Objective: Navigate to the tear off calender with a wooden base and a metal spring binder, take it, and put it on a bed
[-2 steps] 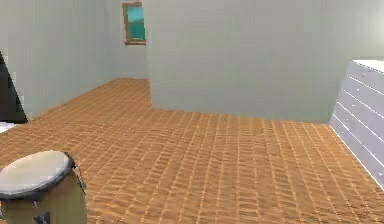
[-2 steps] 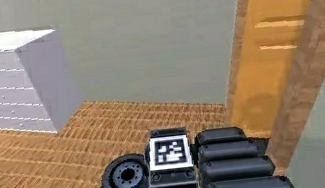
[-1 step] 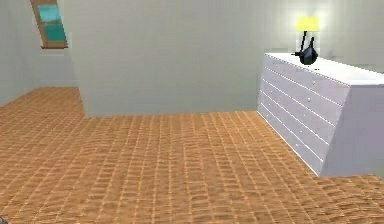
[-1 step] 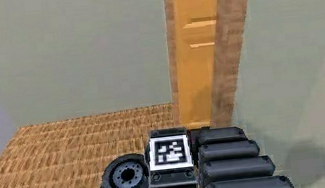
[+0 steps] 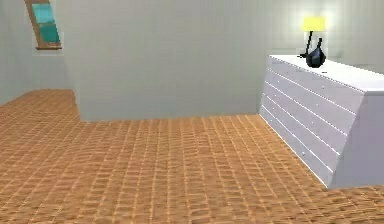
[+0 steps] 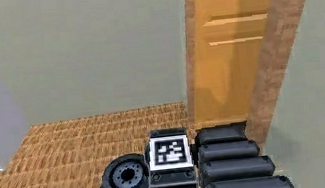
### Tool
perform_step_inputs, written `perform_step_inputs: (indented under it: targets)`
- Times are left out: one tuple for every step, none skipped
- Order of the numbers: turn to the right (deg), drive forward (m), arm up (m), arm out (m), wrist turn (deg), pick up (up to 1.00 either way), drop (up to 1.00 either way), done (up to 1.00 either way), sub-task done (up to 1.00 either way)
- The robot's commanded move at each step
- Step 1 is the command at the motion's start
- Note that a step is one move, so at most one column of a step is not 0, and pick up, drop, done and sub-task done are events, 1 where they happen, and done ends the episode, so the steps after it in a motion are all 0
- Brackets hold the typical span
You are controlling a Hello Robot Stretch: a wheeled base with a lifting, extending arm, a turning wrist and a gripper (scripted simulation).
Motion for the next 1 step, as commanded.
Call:
perform_step_inputs:
  targets:
    - [-45.0,0.0,0.0,0.0,0.0,0.0,0.0,0.0,0.0]
